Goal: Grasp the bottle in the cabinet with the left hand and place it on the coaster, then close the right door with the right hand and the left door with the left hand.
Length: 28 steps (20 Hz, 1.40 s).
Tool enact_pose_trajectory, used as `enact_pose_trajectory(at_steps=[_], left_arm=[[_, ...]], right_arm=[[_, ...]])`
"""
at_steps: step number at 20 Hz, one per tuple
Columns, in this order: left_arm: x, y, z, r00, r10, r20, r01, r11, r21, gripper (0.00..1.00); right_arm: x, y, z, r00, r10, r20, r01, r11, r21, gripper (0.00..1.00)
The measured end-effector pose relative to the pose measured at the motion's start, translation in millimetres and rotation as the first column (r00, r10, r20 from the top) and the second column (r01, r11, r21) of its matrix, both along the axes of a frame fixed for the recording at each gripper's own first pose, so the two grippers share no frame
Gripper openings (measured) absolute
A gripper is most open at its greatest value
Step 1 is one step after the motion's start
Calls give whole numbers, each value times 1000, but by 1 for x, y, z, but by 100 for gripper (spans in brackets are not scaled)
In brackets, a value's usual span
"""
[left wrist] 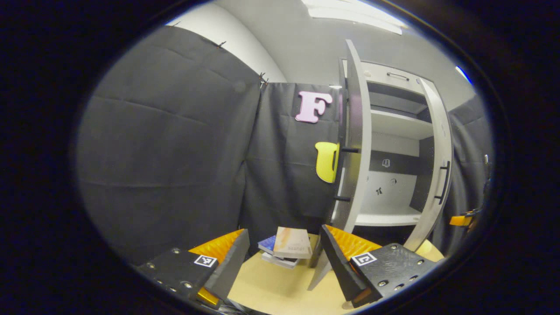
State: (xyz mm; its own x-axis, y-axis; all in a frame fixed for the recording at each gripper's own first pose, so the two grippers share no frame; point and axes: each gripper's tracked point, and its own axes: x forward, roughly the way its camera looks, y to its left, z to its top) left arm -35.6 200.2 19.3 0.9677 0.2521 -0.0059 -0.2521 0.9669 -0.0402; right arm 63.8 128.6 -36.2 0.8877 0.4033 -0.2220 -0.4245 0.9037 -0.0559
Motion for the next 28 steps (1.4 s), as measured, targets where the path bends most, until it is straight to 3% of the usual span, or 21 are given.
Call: enact_pose_trajectory(at_steps=[2, 3, 4, 5, 6, 8, 9, 10, 13, 17, 18, 21, 23, 24, 26, 28], left_arm=[[17, 4, 19, 999, -37, 20, 36, 998, 46, 95], [30, 1, 27, 997, -66, 34, 64, 997, 48, 100], [40, 0, 33, 995, -91, 48, 89, 995, 43, 95], [52, -1, 42, 991, -113, 67, 111, 993, 36, 100], [63, -2, 51, 987, -134, 87, 131, 991, 40, 95], [86, -6, 68, 977, -183, 109, 178, 983, 51, 100], [98, -12, 75, 969, -216, 116, 211, 976, 54, 100], [107, -15, 81, 964, -239, 117, 234, 970, 60, 95], [121, -12, 100, 962, -249, 116, 235, 964, 120, 100], [120, -16, 97, 959, -274, 75, 262, 954, 143, 94], [120, -16, 96, 959, -276, 64, 265, 954, 141, 94], [122, -17, 95, 960, -277, 44, 270, 955, 125, 100], [122, -17, 95, 962, -270, 30, 264, 957, 120, 100], [121, -18, 95, 964, -266, 24, 262, 958, 120, 93], [123, -19, 93, 963, -268, 12, 265, 958, 109, 99], [123, -21, 95, 959, -282, 4, 280, 955, 96, 93]], right_arm=[[-5, -5, -14, 1000, 2, -28, -2, 1000, -17, 97], [-8, -7, -19, 999, 2, -40, -3, 1000, -19, 97], [-11, -8, -25, 999, 5, -52, -6, 1000, -19, 97], [-12, -7, -29, 998, 6, -62, -7, 1000, -21, 97], [-14, -9, -34, 998, 5, -67, -6, 1000, -20, 92], [-17, -11, -39, 998, 0, -70, -1, 1000, -13, 92], [-18, -11, -42, 997, -3, -74, 2, 1000, -11, 97], [-19, -12, -44, 997, -5, -78, 4, 1000, -7, 97], [-22, -19, -45, 997, -23, -79, 24, 1000, 10, 97], [-27, -30, -58, 992, -49, -117, 52, 998, 18, 97], [-28, -32, -61, 990, -51, -129, 55, 998, 30, 92], [-24, -34, -65, 984, -50, -171, 63, 995, 73, 97], [-18, -37, -61, 983, -55, -173, 71, 993, 91, 97], [-15, -41, -58, 984, -56, -167, 73, 993, 97, 97], [-6, -48, -52, 987, -53, -150, 68, 993, 96, 96], [2, -59, -50, 988, -42, -151, 56, 994, 89, 97]])
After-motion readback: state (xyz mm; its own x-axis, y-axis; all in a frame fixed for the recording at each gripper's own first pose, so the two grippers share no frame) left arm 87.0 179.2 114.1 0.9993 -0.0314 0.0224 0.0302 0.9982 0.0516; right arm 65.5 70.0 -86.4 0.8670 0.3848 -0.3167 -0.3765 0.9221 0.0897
